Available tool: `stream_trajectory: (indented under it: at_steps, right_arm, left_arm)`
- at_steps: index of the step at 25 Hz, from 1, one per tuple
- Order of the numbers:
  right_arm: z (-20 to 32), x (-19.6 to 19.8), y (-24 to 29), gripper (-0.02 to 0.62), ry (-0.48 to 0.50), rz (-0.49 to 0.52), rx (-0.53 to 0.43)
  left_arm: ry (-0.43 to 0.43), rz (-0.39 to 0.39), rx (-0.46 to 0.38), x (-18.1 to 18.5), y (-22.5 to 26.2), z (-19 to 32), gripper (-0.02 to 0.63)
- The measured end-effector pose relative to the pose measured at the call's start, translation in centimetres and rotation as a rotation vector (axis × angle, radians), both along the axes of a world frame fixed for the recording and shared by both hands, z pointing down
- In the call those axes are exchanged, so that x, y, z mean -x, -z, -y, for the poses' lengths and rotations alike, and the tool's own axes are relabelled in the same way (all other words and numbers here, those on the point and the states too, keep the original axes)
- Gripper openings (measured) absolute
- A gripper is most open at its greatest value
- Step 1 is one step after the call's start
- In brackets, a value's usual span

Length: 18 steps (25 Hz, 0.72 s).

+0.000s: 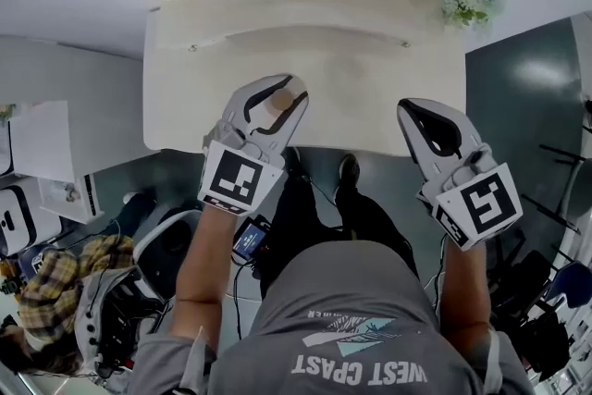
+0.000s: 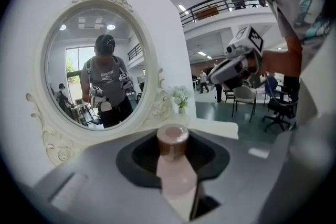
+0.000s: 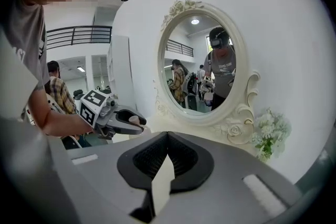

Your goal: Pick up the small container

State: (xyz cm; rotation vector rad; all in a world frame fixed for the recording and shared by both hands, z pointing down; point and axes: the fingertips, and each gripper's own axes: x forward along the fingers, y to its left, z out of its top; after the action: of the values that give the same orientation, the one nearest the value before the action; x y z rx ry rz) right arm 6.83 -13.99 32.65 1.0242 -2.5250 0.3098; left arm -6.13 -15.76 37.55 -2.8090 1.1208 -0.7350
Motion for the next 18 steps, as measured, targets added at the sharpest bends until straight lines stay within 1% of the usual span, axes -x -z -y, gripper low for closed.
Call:
stream_trajectory:
  at_steps: [6, 12, 18]
  right_arm:
    - [-0.4, 0.2, 3.0, 0.002, 0.011, 0.011, -0.057]
    - [-1.1, 0.3, 5.9, 0.002, 0.026, 0.022, -0.109]
    - [-1.8, 0.3, 7.9, 0.002, 0.041, 0.027, -0.144]
  left_arm:
    - [0.003, 0.007, -0.080, 1.1, 5.6, -2.3, 0.117]
    - [0.005, 0.005, -0.109, 1.8, 9.6, -4.4, 0.117]
    - [0.025, 0.014, -0.171, 2.6, 13.4, -6.1, 0.117]
